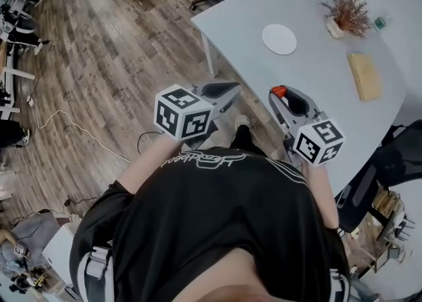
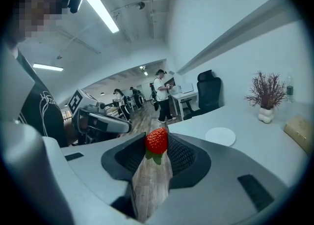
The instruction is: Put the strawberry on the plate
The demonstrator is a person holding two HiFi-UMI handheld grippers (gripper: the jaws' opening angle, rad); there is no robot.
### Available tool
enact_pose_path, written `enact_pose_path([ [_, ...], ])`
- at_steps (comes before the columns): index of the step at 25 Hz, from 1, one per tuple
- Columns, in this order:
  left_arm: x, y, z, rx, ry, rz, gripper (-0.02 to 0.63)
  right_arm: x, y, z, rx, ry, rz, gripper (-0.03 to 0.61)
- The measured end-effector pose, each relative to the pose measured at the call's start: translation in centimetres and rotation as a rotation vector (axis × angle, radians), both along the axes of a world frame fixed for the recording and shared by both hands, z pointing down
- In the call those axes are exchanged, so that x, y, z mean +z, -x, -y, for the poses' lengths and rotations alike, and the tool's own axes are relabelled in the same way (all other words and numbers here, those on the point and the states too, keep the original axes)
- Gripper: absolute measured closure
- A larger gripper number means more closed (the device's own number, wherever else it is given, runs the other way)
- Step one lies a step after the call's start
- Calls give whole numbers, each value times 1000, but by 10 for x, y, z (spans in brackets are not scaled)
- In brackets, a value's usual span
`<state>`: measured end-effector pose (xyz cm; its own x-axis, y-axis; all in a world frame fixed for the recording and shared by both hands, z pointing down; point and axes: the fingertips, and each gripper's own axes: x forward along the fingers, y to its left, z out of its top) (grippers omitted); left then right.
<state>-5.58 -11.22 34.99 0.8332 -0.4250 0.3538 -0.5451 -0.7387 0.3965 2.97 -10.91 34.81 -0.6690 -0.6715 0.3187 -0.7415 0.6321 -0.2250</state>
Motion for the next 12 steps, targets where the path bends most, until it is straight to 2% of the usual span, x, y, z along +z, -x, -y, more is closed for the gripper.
enact_pose_path([
  [12, 27, -48, 103, 4, 72, 23, 607, 22, -47, 104, 14, 60, -1, 446],
])
